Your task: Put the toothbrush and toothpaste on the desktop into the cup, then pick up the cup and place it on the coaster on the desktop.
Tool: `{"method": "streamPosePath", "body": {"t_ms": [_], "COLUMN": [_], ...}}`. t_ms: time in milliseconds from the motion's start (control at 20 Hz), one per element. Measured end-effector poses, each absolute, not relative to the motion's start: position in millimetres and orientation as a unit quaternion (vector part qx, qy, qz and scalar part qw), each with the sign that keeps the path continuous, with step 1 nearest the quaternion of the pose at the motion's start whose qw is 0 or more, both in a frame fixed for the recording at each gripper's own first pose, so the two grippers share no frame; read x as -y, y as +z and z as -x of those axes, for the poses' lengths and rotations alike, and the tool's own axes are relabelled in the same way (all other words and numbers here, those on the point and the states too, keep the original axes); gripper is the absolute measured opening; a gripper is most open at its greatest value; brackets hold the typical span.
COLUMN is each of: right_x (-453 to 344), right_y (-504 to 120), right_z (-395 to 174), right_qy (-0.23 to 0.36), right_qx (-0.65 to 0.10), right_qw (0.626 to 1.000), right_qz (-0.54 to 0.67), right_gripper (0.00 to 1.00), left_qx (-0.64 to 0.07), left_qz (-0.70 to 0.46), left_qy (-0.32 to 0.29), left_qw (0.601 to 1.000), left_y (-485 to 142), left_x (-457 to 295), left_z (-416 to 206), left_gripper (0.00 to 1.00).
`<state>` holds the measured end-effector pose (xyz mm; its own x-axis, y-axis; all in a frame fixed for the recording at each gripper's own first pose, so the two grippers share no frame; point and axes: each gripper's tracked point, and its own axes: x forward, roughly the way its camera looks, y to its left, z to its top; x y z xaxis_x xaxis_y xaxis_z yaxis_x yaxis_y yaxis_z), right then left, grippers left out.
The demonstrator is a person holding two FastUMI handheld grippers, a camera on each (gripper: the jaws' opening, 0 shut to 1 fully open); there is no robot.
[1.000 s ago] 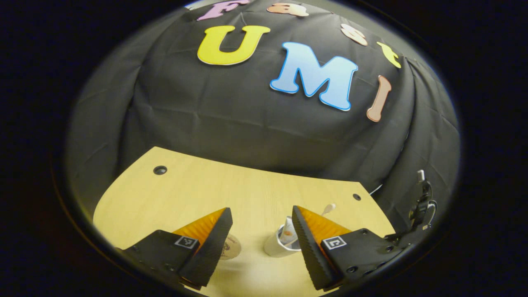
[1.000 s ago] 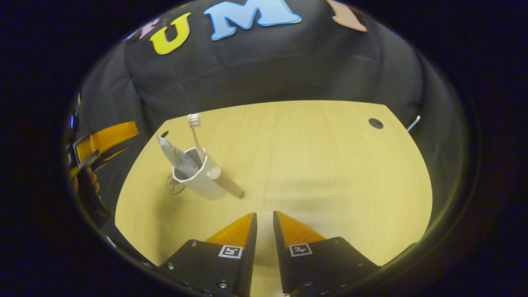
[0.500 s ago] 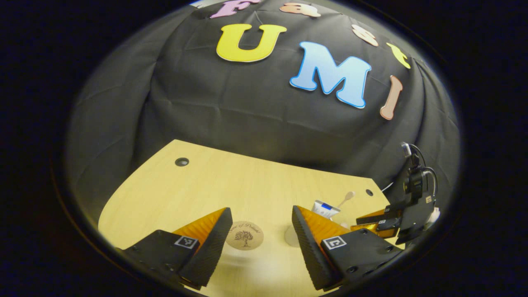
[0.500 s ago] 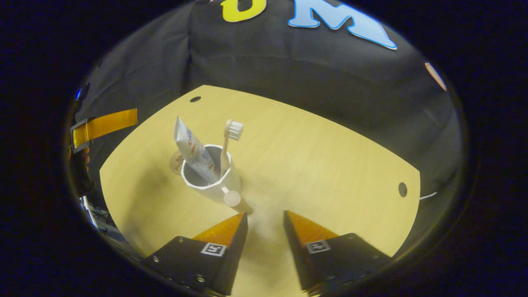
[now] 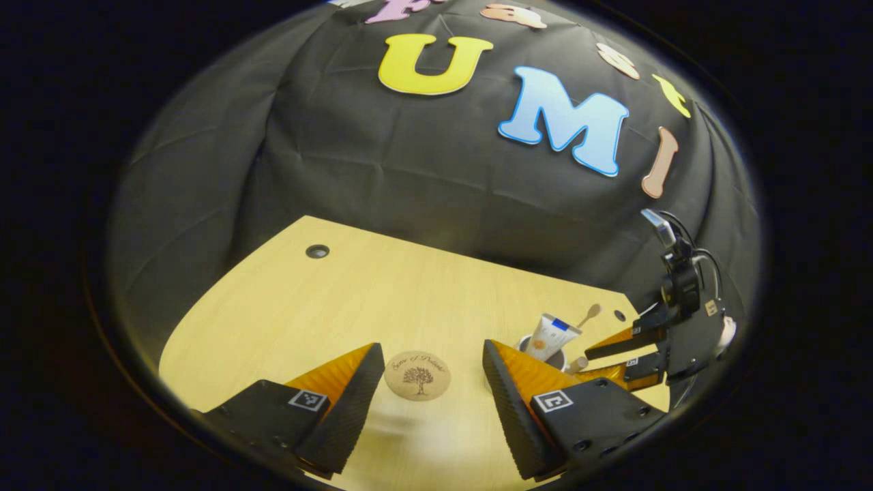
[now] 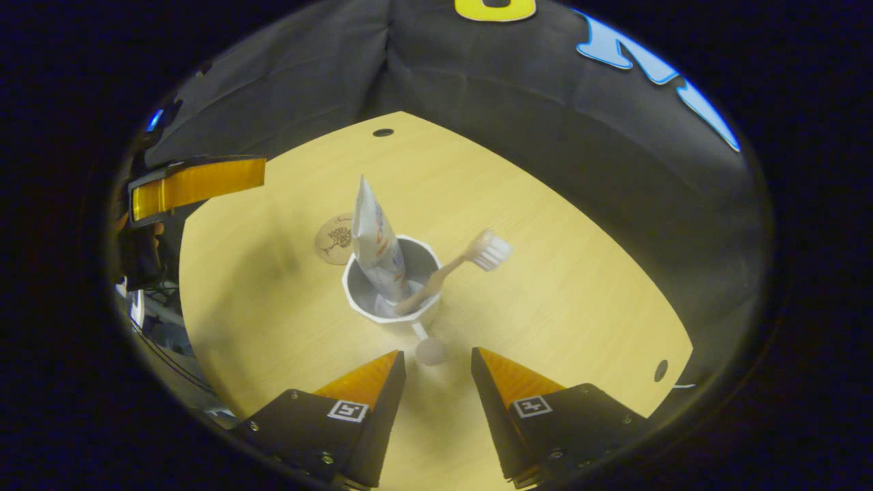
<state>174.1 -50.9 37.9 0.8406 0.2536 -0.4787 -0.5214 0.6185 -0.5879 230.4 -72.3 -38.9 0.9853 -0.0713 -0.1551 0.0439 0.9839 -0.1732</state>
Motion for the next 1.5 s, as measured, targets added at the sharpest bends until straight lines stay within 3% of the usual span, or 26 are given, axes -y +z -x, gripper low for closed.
{"method": "streamPosePath", "body": {"t_ms": [100,150,300,400,500,600,650,700,900,1100,1150,1200,1250,1300,1350,1450,1500], "right_x": [45.2,43.0,39.1,34.1,31.5,33.2,31.3,32.1,28.6,26.4,25.7,24.5,21.6,19.8,16.7,0.3,-8.7], "right_y": [36.7,34.7,27.8,19.4,13.1,18.9,13.3,14.0,15.5,14.1,14.1,12.5,13.8,14.4,18.3,18.7,19.9], "right_z": [-178.3,-181.9,-192.2,-193.5,-203.1,-199.3,-196.9,-196.0,-196.1,-198.5,-198.2,-197.4,-196.3,-195.3,-195.5,-194.1,-192.7], "right_qy": [0.228,0.232,0.236,0.248,0.245,0.245,0.251,0.253,0.251,0.247,0.246,0.247,0.249,0.251,0.25,0.258,0.264], "right_qx": [-0.185,-0.19,-0.201,-0.219,-0.221,-0.221,-0.237,-0.236,-0.224,-0.202,-0.2,-0.198,-0.199,-0.196,-0.191,-0.186,-0.185], "right_qw": [0.871,0.866,0.854,0.851,0.847,0.847,0.846,0.848,0.851,0.864,0.867,0.871,0.874,0.875,0.877,0.881,0.883], "right_qz": [0.393,0.401,0.418,0.409,0.416,0.417,0.405,0.402,0.404,0.39,0.384,0.377,0.367,0.364,0.363,0.349,0.341], "right_gripper": [0.58,0.58,0.55,0.46,0.46,0.26,0.26,0.26,0.13,0.13,0.17,0.13,0.13,0.13,0.13,0.13,0.13], "left_qx": [-0.087,-0.089,-0.092,-0.092,-0.095,-0.098,-0.099,-0.102,-0.106,-0.107,-0.107,-0.108,-0.109,-0.109,-0.109,-0.111,-0.112], "left_qz": [0.081,0.08,0.083,0.084,0.082,0.081,0.083,0.086,0.099,0.096,0.096,0.097,0.097,0.097,0.098,0.099,0.099], "left_qy": [-0.024,-0.023,-0.017,-0.012,-0.006,0.001,0.004,0.008,0.017,0.02,0.021,0.021,0.022,0.022,0.022,0.023,0.024], "left_qw": [0.993,0.993,0.992,0.992,0.992,0.992,0.992,0.991,0.989,0.989,0.989,0.989,0.989,0.989,0.989,0.989,0.989], "left_y": [-45.5,-47.3,-50.3,-51.5,-54.5,-57.1,-58.7,-61.1,-67.7,-67.3,-66.7,-68.4,-69.6,-70.7,-71.3,-72.4,-73.9], "left_x": [68.0,66.3,60.2,55.2,49.2,45.6,42.8,40.1,36.0,32.5,32.0,32.0,31.6,30.2,29.7,28.5,27.0], "left_z": [-226.4,-224.0,-219.7,-217.1,-215.1,-208.8,-206.4,-206.3,-200.1,-201.8,-202.1,-200.9,-200.2,-198.0,-195.8,-189.5,-186.0], "left_gripper": [0.94,1.0,1.0,1.0,1.0,1.0,1.0,0.94,0.94,0.94,0.94,0.94,1.0,1.0,0.94,0.94,1.0]}}
